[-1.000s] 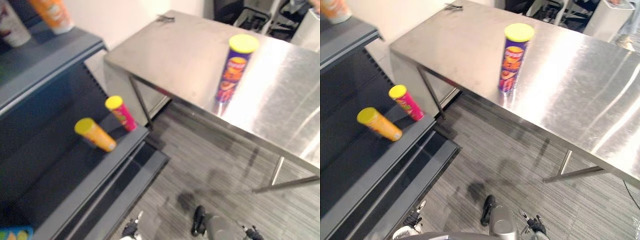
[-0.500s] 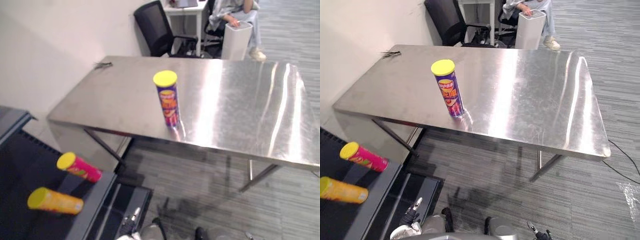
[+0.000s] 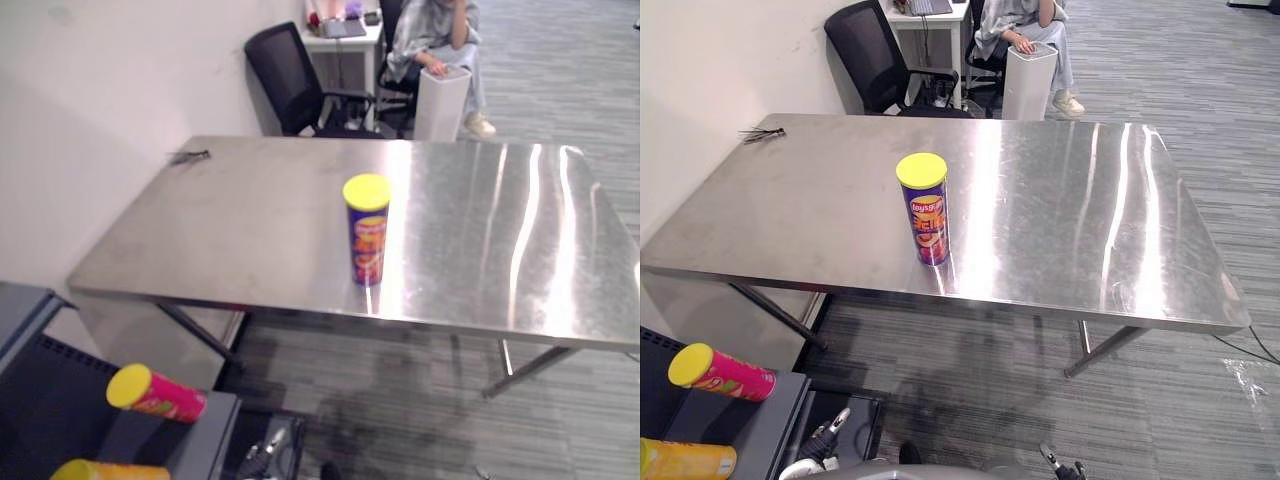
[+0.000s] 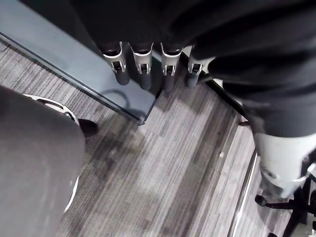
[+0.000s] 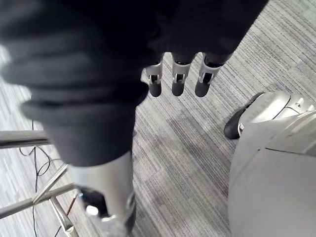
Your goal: Put the gum and the chips on the shelf.
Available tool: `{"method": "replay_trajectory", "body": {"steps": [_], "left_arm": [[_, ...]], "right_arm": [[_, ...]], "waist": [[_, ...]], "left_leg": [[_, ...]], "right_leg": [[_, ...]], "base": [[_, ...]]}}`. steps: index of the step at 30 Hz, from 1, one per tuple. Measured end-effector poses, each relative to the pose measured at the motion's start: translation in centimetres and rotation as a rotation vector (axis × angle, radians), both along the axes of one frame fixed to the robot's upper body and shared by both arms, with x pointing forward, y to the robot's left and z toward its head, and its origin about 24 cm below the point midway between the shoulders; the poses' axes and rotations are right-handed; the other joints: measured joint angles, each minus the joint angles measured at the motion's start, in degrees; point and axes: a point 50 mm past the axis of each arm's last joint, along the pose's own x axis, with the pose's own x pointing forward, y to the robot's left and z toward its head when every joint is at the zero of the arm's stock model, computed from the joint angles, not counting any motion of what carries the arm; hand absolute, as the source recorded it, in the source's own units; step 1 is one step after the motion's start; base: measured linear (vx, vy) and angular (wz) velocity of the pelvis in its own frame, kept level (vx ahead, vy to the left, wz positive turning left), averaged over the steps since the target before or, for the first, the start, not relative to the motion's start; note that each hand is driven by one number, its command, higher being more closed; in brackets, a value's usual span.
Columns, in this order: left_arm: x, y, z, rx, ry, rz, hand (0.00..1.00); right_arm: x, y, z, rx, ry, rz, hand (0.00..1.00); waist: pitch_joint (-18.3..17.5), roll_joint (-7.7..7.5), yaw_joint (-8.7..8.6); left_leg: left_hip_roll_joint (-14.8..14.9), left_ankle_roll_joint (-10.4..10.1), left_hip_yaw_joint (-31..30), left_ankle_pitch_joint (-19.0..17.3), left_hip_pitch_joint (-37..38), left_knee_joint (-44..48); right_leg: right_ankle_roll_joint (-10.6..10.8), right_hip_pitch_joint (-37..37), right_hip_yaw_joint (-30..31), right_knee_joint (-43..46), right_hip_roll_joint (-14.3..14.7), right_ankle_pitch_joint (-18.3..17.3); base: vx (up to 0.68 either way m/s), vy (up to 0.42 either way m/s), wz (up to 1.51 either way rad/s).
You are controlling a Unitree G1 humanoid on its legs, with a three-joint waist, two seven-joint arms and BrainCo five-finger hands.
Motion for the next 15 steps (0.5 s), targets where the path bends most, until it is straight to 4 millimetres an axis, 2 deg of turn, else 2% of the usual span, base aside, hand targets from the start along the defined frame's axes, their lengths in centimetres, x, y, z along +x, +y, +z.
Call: {"method": "replay_trajectory", "body": {"steps": [5, 7, 10, 12, 14, 15], "left_arm": [[-0.4, -0.1, -0.2, -0.003, 0.020, -0.003, 0.00], [-0.4, -0.1, -0.2, -0.003, 0.018, 0.002, 0.00], [-0.5, 0.2, -0.1, 0.001, 0.018, 0.020, 0.00], [-0.9, 0.6, -0.1, 0.003, 0.022, 0.054, 0.00], [-1.0, 0.9, -0.1, 0.006, 0.023, 0.068, 0.00], [-1.2, 1.0, -0.1, 0.008, 0.027, 0.083, 0.00]], "right_arm": [[-1.1, -1.2, 0.1, -0.019, 0.020, -0.111, 0.00], [-1.9, -1.7, 0.1, -0.027, 0.040, -0.187, 0.00], [-3.3, -3.5, 0.5, -0.058, 0.038, -0.381, 0.00], [-4.3, -6.2, 1.4, -0.112, -0.003, -0.598, 0.00], [-4.3, -8.6, 2.4, -0.169, -0.058, -0.722, 0.00], [-4.0, -11.2, 3.9, -0.253, -0.126, -0.797, 0.00]], "waist": [[-0.9, 0.57, -0.04], [-1.0, 0.45, -0.01], [-1.1, 0.11, 0.02], [-1.4, -0.27, -0.03], [-1.6, -0.34, -0.04], [-1.6, -0.37, -0.15]], "left_leg": [[0.0, 0.1, 0.1, 2.0, 0.6, -3.7], [0.0, 0.1, 0.5, 2.2, 0.7, -4.6], [0.0, 0.1, 1.9, 2.2, 0.7, -4.6], [-0.1, 0.2, 2.9, 2.1, 0.8, -4.6], [-0.2, 0.3, 3.0, 2.0, 0.8, -4.6], [-0.3, 0.3, 3.1, 2.0, 0.8, -4.6]], "right_leg": [[0.1, -0.1, 0.3, -2.9, 0.6, 1.8], [0.2, -0.1, 0.6, -3.8, 0.7, 2.4], [0.5, -0.2, 2.0, -5.2, 0.6, 3.3], [0.8, -0.3, 2.6, -5.8, 0.4, 3.7], [0.9, -0.4, 2.8, -5.9, 0.3, 3.7], [0.9, -0.5, 3.0, -5.8, 0.3, 3.7]], "base": [[-0.01, 0.001, -0.06], [-0.01, 0.010, -0.12], [-0.01, 0.029, -0.25], [-0.01, 0.027, -0.18], [0.00, 0.010, -0.08], [0.00, 0.005, -0.05]]}}
